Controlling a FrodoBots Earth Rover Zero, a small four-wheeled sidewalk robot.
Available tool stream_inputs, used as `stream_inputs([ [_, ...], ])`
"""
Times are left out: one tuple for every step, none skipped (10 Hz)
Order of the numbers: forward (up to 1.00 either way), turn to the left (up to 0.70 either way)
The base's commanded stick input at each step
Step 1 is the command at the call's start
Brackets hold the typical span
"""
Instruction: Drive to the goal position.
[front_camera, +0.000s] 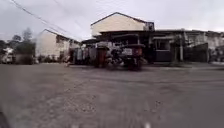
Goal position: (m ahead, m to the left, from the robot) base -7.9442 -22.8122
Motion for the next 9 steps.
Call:
stream_inputs([
  [0.0, -0.7],
  [0.0, -0.7],
  [0.0, -0.7],
  [0.0, -0.7],
  [0.0, -0.7],
  [0.0, -0.7],
  [0.0, -0.7],
  [0.0, -0.7],
  [0.0, -0.7],
])
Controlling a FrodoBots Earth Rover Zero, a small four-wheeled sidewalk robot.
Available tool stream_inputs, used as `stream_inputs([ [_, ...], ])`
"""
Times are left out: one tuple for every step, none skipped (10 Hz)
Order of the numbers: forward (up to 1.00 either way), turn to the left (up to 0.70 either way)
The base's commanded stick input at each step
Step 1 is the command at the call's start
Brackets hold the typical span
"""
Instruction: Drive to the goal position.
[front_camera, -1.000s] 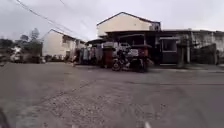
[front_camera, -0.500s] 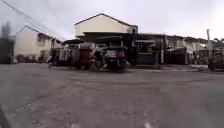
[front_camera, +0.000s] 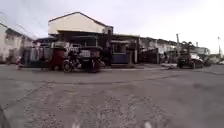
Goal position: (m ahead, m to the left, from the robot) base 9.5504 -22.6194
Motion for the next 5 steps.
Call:
stream_inputs([
  [0.0, -0.7],
  [0.0, -0.7],
  [0.0, -0.7],
  [0.0, -0.7],
  [0.0, -0.7],
])
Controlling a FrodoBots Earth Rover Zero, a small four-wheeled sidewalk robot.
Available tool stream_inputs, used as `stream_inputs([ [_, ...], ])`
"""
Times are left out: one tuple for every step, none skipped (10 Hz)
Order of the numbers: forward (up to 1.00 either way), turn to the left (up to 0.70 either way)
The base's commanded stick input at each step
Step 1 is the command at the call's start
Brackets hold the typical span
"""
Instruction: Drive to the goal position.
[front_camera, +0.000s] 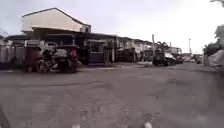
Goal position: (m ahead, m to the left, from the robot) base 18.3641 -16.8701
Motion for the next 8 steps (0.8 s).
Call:
stream_inputs([
  [0.0, -0.7],
  [0.0, -0.7],
  [0.0, -0.7],
  [0.0, -0.54],
  [0.0, -0.18],
  [0.0, 0.0],
  [0.0, 0.0],
  [0.0, 0.0],
])
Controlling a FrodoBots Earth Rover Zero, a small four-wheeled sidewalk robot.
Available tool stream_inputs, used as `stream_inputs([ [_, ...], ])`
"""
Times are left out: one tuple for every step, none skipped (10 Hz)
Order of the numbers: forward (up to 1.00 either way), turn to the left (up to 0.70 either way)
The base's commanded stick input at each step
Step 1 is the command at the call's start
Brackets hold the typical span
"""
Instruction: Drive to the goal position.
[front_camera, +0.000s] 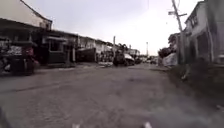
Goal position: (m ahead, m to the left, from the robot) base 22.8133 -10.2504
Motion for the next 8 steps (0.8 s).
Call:
stream_inputs([
  [0.0, 0.0],
  [0.0, 0.0],
  [0.0, 0.0],
  [0.0, 0.0],
  [0.0, 0.0],
  [0.0, 0.0],
  [0.44, 0.0],
  [0.7, 0.0],
])
